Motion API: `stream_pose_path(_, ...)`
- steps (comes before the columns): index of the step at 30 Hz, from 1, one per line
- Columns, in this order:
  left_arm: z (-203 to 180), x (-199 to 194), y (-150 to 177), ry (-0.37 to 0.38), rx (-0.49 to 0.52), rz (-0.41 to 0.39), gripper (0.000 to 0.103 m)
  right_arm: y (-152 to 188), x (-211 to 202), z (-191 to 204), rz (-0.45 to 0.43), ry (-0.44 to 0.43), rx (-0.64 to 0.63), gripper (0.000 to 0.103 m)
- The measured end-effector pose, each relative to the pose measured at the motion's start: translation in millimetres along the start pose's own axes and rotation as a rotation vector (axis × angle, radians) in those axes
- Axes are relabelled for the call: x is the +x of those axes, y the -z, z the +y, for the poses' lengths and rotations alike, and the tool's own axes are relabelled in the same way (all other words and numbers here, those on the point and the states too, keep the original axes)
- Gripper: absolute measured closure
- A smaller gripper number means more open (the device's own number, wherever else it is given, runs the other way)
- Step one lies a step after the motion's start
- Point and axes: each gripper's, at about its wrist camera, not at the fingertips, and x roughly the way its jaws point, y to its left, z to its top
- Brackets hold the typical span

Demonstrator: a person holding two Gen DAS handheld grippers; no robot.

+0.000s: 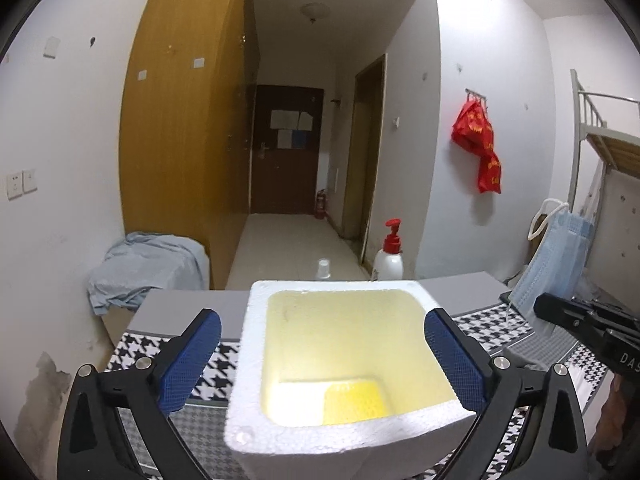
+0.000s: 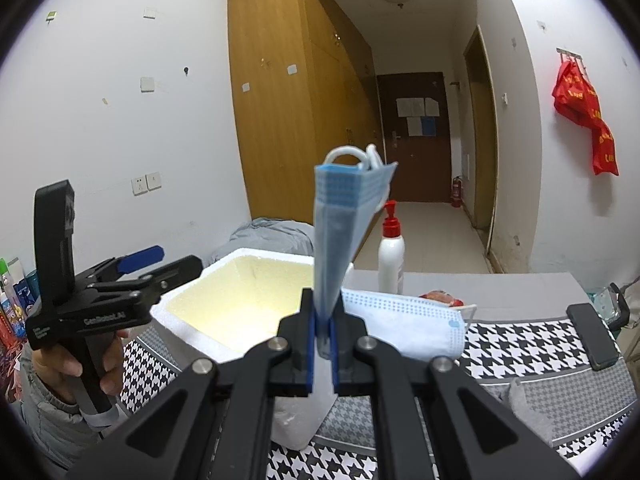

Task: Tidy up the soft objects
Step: 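Open the left tool to drop the yellow net into the box, then lower the blue mask into the box and open the right tool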

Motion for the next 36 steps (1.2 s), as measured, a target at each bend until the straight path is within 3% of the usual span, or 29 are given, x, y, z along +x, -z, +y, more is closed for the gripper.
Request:
stream_pose_path(3,5,-4,-1,-0.048,-0.001,-0.009,0.001,-1,3,3,0.004,-0.013,-0.004,0.094)
stream_pose_path(15,28,-32,0,-0.122,-0.032,-0.058,0.001,-8,21,25,0.023,-0.061,-0.043,0.094)
stream_pose_path(36,68,-56,13,-0.187,-0.071,-0.079,0.001,-14,56,74,0.071,-0.137,-0.092,0.094)
